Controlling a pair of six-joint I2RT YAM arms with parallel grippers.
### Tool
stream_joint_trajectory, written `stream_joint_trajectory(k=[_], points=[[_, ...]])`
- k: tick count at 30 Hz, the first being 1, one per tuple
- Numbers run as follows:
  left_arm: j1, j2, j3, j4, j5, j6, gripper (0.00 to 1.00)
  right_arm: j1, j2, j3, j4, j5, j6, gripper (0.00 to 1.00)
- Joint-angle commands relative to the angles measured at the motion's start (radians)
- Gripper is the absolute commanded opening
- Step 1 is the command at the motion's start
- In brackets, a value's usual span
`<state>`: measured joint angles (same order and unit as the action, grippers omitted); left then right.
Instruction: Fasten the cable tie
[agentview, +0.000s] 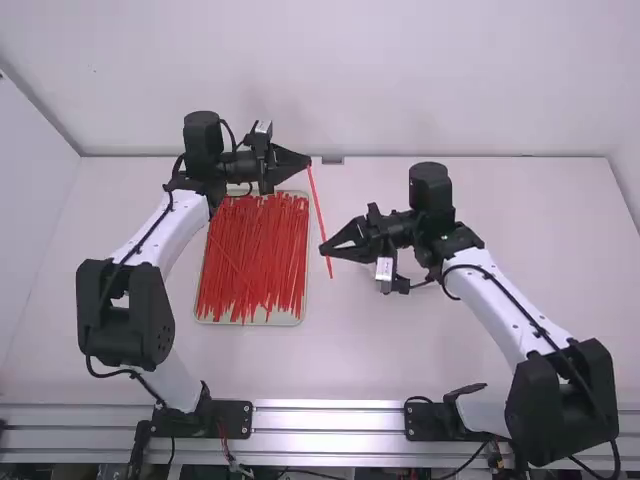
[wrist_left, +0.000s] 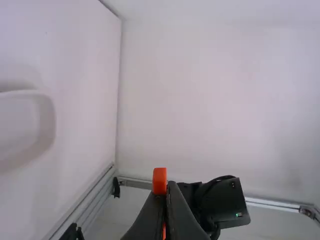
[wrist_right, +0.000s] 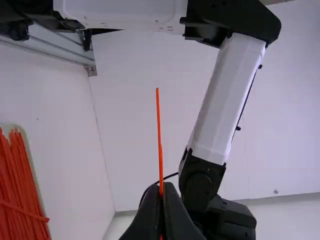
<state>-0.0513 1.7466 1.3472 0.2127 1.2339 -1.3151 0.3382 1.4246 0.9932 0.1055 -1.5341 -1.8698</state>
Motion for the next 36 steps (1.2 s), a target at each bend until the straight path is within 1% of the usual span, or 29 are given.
stream_joint_trajectory(k=[1, 7, 9, 16, 20, 21, 22, 27, 31, 36], points=[[0.003, -0.002, -0.007, 0.003, 0.004, 0.015, 0.02, 0.003, -0.005, -0.006, 0.012, -0.014, 0.060, 0.00], [0.005, -0.002, -0.007, 0.003, 0.005, 0.057, 0.02, 0.003, -0.005, -0.006, 0.095, -0.014, 0.244, 0.00], [0.006, -0.002, -0.007, 0.004, 0.003, 0.075, 0.02, 0.003, -0.005, -0.006, 0.135, -0.014, 0.350, 0.00], [0.005, -0.002, -0.007, 0.003, 0.008, 0.161, 0.02, 0.003, -0.005, -0.006, 0.211, -0.014, 0.542, 0.00], [0.006, -0.002, -0.007, -0.024, 0.005, 0.160, 0.02, 0.003, -0.005, -0.006, 0.209, -0.014, 0.535, 0.00], [0.006, -0.002, -0.007, -0.026, 0.004, 0.160, 0.03, 0.003, -0.005, -0.006, 0.209, -0.014, 0.535, 0.00], [0.005, -0.002, -0.007, -0.025, 0.004, 0.163, 0.02, 0.003, -0.005, -0.006, 0.209, -0.014, 0.535, 0.00], [0.005, -0.002, -0.007, -0.022, 0.003, 0.190, 0.02, 0.003, -0.005, -0.006, 0.202, -0.014, 0.541, 0.00], [0.005, -0.002, -0.007, -0.022, 0.006, 0.337, 0.02, 0.003, -0.005, -0.005, 0.206, -0.014, 0.675, 0.00], [0.005, -0.002, -0.007, -0.023, 0.007, 0.500, 0.02, 0.003, -0.005, -0.006, 0.206, -0.014, 0.776, 0.00]])
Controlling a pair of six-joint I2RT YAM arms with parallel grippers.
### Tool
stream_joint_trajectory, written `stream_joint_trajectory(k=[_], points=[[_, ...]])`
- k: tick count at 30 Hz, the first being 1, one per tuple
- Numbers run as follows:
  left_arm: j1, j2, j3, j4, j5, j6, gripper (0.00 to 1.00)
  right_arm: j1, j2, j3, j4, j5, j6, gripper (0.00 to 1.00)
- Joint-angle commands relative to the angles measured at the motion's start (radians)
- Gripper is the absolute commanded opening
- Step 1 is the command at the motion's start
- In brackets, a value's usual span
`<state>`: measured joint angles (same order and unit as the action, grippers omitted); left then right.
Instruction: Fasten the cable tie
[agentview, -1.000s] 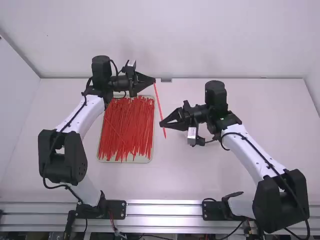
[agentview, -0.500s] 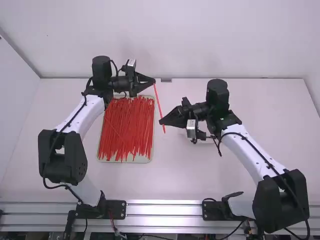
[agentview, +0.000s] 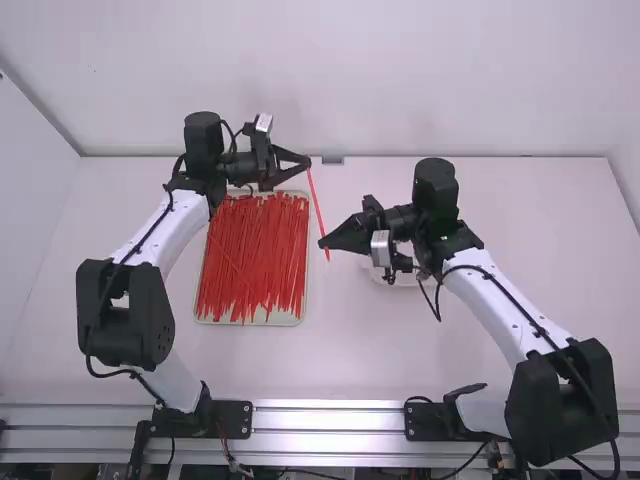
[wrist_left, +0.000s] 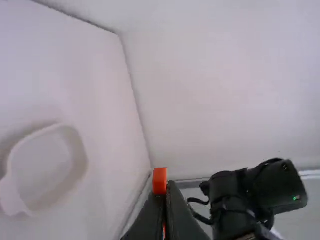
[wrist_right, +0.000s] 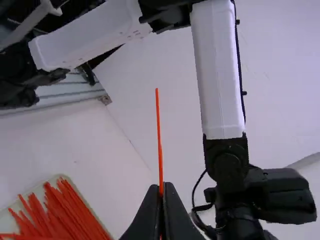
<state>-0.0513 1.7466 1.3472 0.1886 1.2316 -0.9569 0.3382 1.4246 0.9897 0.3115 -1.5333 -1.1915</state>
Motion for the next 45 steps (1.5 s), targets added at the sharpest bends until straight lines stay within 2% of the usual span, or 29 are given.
stream_joint_trajectory(k=[1, 11, 18, 22, 25, 29, 35, 40, 45], points=[[0.004, -0.002, -0.007, 0.001, 0.010, 0.174, 0.02, 0.003, -0.005, -0.002, 0.000, -0.015, 0.105, 0.00], [-0.014, -0.002, -0.013, -0.016, 0.006, 0.281, 0.02, 0.003, -0.005, -0.002, 0.031, -0.016, 0.067, 0.00], [-0.014, -0.002, -0.013, -0.025, 0.006, 0.563, 0.02, 0.003, -0.005, -0.002, 0.018, -0.019, 0.069, 0.00], [-0.014, -0.002, -0.013, -0.045, 0.010, 0.668, 0.02, 0.003, -0.005, -0.002, 0.066, -0.014, 0.201, 0.00], [-0.014, -0.002, -0.013, -0.050, 0.010, 0.757, 0.02, 0.003, -0.005, -0.002, 0.166, 0.001, 0.356, 0.00], [-0.014, -0.002, -0.013, -0.050, 0.009, 0.898, 0.02, 0.003, -0.005, -0.002, 0.399, 0.108, 0.752, 0.00], [-0.014, -0.002, -0.013, -0.035, 0.008, 1.044, 0.02, 0.003, -0.005, -0.002, 0.592, 0.282, 1.143, 0.00], [-0.014, -0.002, -0.013, 0.015, 0.006, 1.114, 0.02, -0.017, -0.005, -0.003, 0.586, 0.407, 1.451, 0.00], [-0.014, -0.002, -0.013, 0.083, 0.009, 1.111, 0.02, -0.026, -0.003, -0.003, 0.446, 0.405, 1.420, 0.00]])
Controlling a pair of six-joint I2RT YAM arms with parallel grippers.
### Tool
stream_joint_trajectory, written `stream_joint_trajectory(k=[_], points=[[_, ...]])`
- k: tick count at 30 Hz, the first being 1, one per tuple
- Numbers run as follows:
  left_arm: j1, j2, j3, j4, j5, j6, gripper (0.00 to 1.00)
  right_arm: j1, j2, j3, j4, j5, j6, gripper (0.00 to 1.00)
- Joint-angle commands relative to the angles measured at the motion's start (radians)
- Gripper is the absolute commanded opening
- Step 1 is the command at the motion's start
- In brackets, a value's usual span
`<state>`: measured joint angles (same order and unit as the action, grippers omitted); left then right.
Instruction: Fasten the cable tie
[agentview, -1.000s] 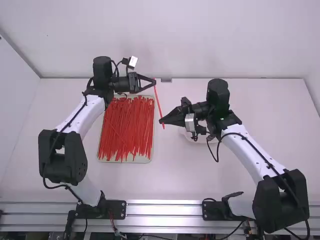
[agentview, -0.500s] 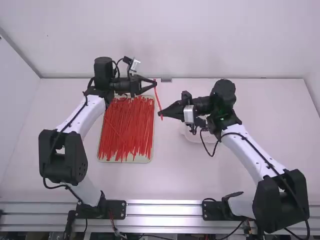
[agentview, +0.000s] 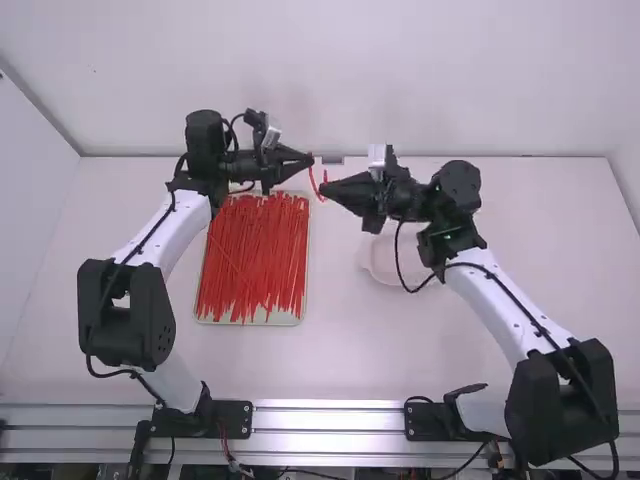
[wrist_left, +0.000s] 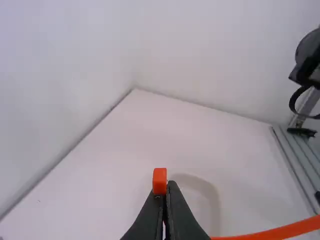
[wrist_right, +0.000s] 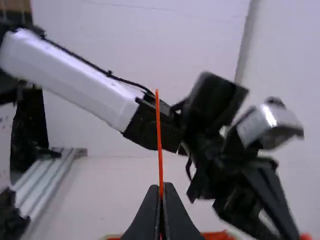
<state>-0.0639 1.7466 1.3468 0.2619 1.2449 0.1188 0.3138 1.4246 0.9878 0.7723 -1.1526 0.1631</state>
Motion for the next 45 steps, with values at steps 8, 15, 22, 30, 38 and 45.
stream_joint_trajectory(k=[8, 15, 22, 30, 38, 45], points=[[-0.001, -0.002, -0.013, 0.096, -0.003, 0.069, 0.02, 0.027, -0.003, -0.003, -0.187, 0.025, -0.004, 0.00], [0.013, -0.002, -0.013, 0.134, 0.138, 0.314, 0.02, 0.037, -0.003, -0.040, -0.235, 0.068, -0.026, 0.00], [0.018, -0.002, -0.013, 0.171, 0.158, 0.324, 0.02, 0.029, -0.003, -0.083, -0.187, 0.162, 0.168, 0.00], [0.016, -0.002, -0.013, 0.281, 0.243, 0.325, 0.02, 0.063, -0.003, -0.114, -0.202, 0.160, 0.198, 0.00], [-0.002, -0.002, -0.013, 0.314, 0.321, 0.449, 0.02, 0.094, -0.003, -0.173, -0.033, 0.185, 0.316, 0.00], [-0.019, -0.002, -0.013, 0.315, 0.309, 0.462, 0.02, 0.112, -0.003, -0.178, -0.045, 0.216, 0.364, 0.00]])
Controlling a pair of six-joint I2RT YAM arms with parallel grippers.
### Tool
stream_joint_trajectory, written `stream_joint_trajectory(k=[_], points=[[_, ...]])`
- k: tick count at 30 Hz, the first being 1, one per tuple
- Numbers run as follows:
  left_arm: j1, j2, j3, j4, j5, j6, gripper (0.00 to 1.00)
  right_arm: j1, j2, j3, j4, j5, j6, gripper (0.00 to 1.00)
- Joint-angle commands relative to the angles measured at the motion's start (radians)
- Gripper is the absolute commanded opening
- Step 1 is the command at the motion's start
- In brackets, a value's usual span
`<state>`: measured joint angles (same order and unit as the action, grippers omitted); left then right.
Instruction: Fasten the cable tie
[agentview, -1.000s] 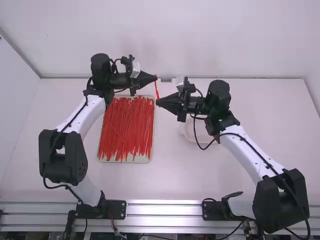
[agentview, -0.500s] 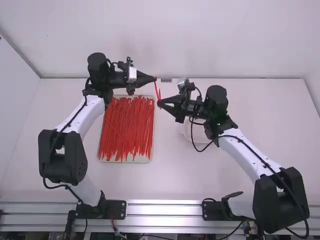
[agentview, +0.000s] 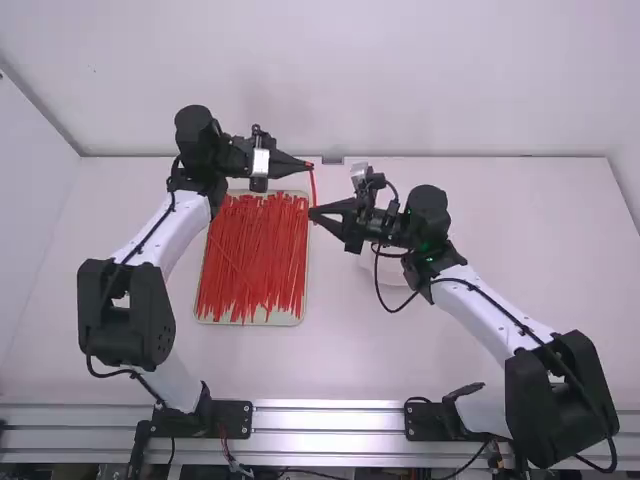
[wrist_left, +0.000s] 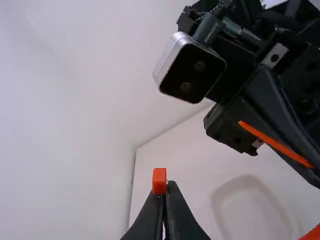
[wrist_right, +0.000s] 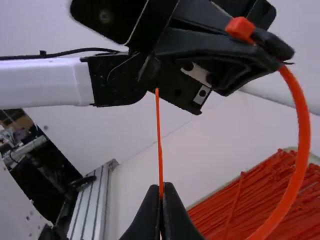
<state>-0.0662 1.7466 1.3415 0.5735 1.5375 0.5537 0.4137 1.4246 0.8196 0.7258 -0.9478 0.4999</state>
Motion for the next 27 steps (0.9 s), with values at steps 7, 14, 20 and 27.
stream_joint_trajectory(k=[7, 14, 20, 27], points=[[-0.065, -0.002, -0.008, 0.007, -0.038, 0.029, 0.02, 0.018, -0.003, -0.010, -0.023, 0.085, 0.024, 0.00], [-0.057, -0.002, -0.008, 0.008, -0.027, 0.072, 0.02, 0.017, -0.003, -0.010, -0.023, 0.090, 0.044, 0.00], [-0.064, -0.002, -0.008, 0.047, -0.031, 0.071, 0.02, -0.005, -0.003, -0.010, -0.022, 0.096, 0.076, 0.00], [-0.063, -0.002, -0.008, 0.073, -0.008, 0.073, 0.02, -0.014, -0.003, -0.010, -0.020, 0.090, 0.080, 0.00]])
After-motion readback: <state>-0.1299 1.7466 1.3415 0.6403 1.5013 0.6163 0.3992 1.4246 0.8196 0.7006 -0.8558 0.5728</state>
